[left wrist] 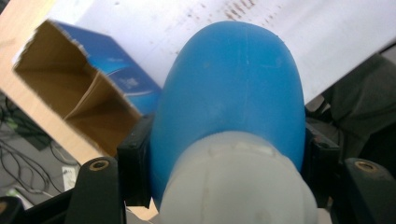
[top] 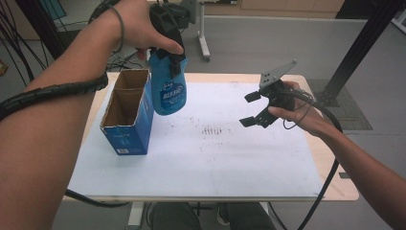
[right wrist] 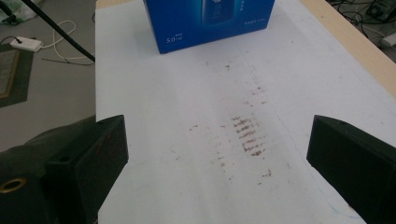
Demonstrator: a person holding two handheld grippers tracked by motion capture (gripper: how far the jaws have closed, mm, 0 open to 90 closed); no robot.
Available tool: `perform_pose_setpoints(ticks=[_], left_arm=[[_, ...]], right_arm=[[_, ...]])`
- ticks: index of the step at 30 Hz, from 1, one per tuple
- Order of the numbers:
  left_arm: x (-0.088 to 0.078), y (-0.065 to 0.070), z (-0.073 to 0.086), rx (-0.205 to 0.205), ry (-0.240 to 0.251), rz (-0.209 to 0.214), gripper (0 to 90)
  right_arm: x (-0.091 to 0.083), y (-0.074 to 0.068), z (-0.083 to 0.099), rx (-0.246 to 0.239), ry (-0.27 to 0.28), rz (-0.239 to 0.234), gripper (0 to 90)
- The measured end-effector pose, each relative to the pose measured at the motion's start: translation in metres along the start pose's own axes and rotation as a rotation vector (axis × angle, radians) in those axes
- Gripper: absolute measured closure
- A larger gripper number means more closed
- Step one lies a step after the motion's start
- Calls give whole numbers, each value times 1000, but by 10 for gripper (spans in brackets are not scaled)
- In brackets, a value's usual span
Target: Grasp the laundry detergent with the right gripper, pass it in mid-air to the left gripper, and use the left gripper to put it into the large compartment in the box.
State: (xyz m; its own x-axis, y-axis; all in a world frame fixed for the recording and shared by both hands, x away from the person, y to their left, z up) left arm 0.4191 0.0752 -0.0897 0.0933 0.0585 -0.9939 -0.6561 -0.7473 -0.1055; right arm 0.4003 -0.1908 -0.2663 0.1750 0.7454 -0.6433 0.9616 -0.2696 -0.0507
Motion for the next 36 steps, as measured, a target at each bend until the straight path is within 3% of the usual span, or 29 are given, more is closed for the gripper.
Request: perform_pose_setpoints(ticks=[9, 18, 24, 28, 36], left_arm=[[-19, -19, 9, -156, 28, -13, 366], [-35, -46, 23, -303, 28, -40, 366], [-41, -66, 34, -418, 48, -56, 365], [-44, -76, 39, -474, 54, -79, 365], [-48, -94, 48, -600, 67, -76, 366]], right_arm=[[-8, 4, -1, 3, -3, 16, 55], [-13, 9, 2, 12, -22, 28, 56], [-16, 15, 5, 36, -33, 42, 58], [-18, 20, 7, 48, -38, 55, 56], [-20, 23, 6, 50, -49, 73, 54]])
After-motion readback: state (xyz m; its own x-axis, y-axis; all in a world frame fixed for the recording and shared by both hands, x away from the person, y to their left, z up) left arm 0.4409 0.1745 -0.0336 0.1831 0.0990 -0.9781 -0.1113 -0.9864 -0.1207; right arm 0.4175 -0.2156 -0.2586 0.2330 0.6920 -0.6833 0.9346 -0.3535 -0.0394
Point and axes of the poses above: each handheld gripper's, and its own axes: x roughly forward along the jaws, z roughly out of its underside, y roughly to its right, the point moved 3 cm from there along x, roughly forward along the jaws, and after that the axes turned 1 degree about -z, right-handed, at the moved point
